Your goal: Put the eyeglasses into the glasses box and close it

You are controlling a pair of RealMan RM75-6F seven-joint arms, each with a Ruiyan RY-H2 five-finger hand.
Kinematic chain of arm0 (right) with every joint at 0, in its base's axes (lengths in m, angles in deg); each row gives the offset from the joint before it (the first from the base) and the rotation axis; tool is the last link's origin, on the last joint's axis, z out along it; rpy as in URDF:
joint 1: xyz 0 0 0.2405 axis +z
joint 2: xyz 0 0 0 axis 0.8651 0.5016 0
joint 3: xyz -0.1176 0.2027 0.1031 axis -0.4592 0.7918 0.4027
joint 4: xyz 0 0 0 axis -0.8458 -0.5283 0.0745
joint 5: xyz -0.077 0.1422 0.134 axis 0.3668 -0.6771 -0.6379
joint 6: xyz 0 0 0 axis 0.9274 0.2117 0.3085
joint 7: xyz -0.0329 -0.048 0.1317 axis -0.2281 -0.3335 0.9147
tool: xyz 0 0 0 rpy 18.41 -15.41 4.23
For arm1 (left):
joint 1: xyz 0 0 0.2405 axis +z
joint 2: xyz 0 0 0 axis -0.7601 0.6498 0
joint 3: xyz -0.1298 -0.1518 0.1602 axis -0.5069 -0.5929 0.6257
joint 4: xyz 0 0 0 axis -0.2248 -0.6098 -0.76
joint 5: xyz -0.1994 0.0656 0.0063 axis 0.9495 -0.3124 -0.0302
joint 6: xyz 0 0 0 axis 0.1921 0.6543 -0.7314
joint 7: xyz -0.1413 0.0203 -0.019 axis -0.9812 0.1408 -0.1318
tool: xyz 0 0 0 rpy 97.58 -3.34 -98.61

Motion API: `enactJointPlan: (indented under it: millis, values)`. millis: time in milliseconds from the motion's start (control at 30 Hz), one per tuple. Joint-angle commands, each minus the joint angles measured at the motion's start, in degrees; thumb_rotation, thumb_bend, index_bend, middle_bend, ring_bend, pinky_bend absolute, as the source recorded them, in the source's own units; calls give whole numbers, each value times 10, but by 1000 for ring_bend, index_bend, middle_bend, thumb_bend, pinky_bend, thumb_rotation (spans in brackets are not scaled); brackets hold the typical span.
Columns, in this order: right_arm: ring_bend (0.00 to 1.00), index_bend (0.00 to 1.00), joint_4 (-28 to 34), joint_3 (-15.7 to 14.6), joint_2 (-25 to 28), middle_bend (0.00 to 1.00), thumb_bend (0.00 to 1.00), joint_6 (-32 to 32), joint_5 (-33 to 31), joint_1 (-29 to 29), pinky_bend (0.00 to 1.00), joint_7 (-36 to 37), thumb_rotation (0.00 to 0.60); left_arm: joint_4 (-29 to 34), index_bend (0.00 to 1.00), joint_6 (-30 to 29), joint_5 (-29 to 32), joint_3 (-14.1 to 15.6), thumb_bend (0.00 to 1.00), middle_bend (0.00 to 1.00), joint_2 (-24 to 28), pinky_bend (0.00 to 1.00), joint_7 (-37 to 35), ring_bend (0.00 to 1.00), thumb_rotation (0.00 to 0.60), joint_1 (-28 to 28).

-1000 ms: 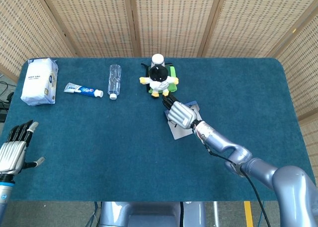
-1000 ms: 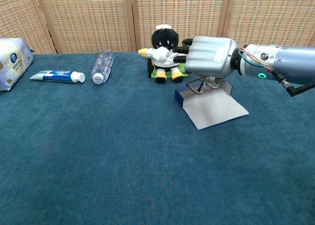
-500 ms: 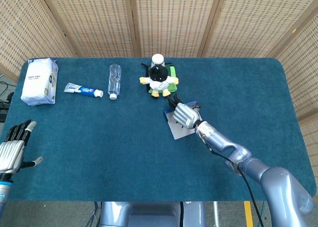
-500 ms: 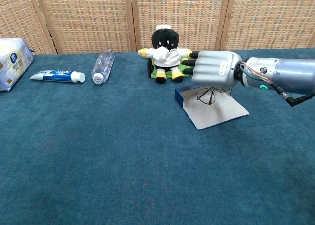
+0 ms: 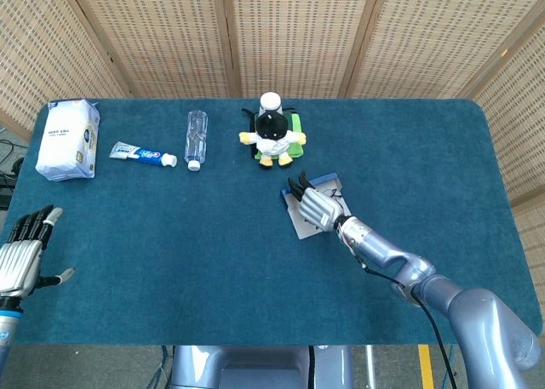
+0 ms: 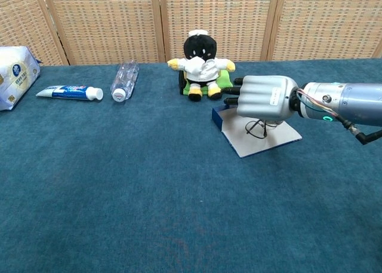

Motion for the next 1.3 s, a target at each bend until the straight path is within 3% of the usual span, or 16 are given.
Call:
enactJointPlan:
  millis: [33, 233, 400, 533, 667, 733, 900, 1100, 1300]
  values:
    - [14, 599, 4, 1, -4, 172, 517, -3, -6, -2, 181, 5, 600, 1, 0, 0, 0, 0, 27, 0, 0, 0, 0, 0, 600, 0]
    - [14, 594, 2, 13, -16, 172, 498, -6, -22, -2, 182, -5, 600, 1, 0, -1, 0, 0, 27, 0, 1, 0, -1, 0, 600, 0]
    - [22, 496, -10, 33, -34, 160, 466, -4, -49, -8, 182, -26, 600, 1, 0, -1, 0, 0, 27, 0, 1, 0, -1, 0, 600, 0]
    - [23, 312, -17, 55, -50, 93, 440, 11, -74, -15, 182, -33, 600, 1, 0, 0, 0, 1, 27, 0, 1, 0, -1, 0, 600, 0]
    - [13, 75, -16, 76, -59, 0, 258, 18, -101, -19, 182, -46, 600, 0, 0, -1, 1, 1, 27, 0, 1, 0, -1, 0, 600, 0]
    - [6, 20, -15, 86, -63, 0, 198, 20, -114, -22, 183, -58, 600, 0, 0, -1, 1, 1, 27, 0, 1, 0, -1, 0, 600, 0]
    - [0, 0, -2, 104, -71, 0, 98, 28, -143, -29, 182, -78, 600, 0, 0, 0, 1, 2, 27, 0, 0, 0, 0, 0, 600, 0]
    - [0, 0, 14, 112, -69, 0, 105, 36, -157, -30, 183, -94, 600, 0, 0, 0, 2, 1, 27, 0, 0, 0, 1, 0, 600, 0]
    - [0, 0, 72, 122, -42, 0, 105, 49, -175, -38, 180, -87, 600, -1, 0, 3, 3, 2, 27, 0, 0, 0, 1, 0, 600, -1]
